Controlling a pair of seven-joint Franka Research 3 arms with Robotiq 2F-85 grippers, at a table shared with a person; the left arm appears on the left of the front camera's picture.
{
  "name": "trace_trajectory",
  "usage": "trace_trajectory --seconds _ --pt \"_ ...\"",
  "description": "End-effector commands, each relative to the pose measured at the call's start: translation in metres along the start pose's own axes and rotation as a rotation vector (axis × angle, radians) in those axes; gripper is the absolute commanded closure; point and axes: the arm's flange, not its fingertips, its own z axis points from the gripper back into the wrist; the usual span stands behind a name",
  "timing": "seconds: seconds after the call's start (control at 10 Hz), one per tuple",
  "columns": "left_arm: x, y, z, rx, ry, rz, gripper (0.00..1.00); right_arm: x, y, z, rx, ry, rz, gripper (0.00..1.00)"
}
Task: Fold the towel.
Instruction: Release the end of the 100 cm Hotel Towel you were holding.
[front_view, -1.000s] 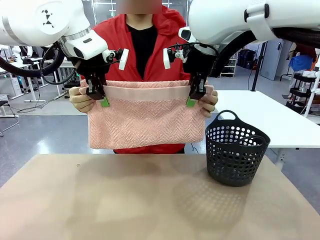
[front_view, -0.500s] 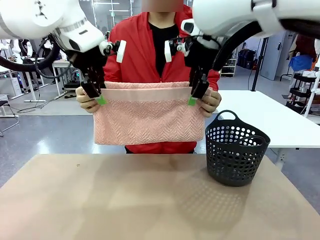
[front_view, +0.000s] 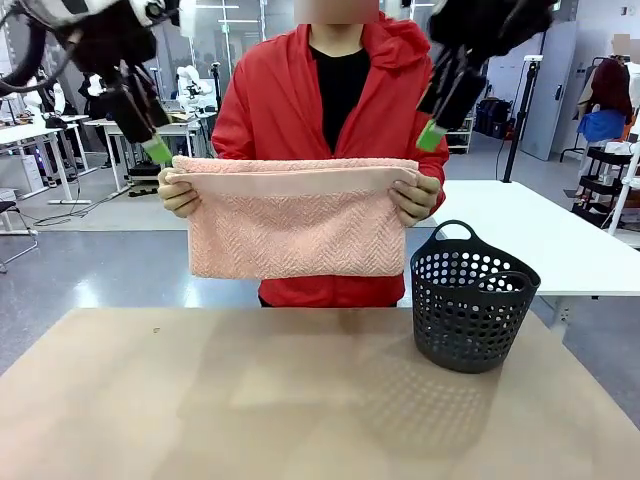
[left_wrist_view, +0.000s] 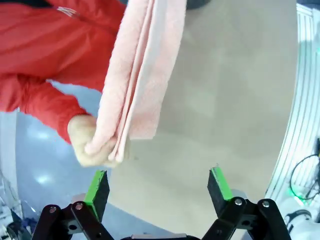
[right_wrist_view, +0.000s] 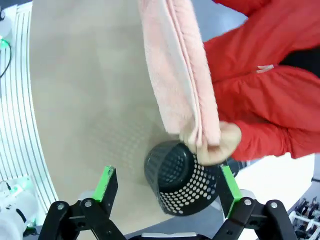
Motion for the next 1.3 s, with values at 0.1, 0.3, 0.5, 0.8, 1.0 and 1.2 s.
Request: trace_trajectory --seconds 0.1,0.3,0.5,0.8,1.0,1.2 --pt "-0.073 -0.021 0.034 0.112 0.085 0.296 0.00 -0.071 0.021 0.035 -0.092 -0.010 -0.304 0.00" --pt "-0.135 -0.027 0.058 0.134 0.028 0.578 0.00 -0.120 0.025 0.055 -0.135 -0.060 -0.526 0.00" --pt "-0.167 -0.033 0.068 0.148 0.013 0.701 0.00 -0.145 0.025 0.060 -0.152 -0.060 -0.659 0.00" --pt "-0.183 -0.028 0.078 0.132 0.019 0.692 0.00 -0.158 0.021 0.068 -0.119 -0.043 -0.630 0.00" --pt "-0.183 -0.028 0.078 0.132 0.019 0.692 0.00 -0.158 0.021 0.068 -0.119 -0.043 -0.630 0.00" --pt "-0.183 -0.028 0.078 0.132 0.019 0.692 0.00 -0.158 0.021 0.068 -0.119 -0.043 -0.630 0.00"
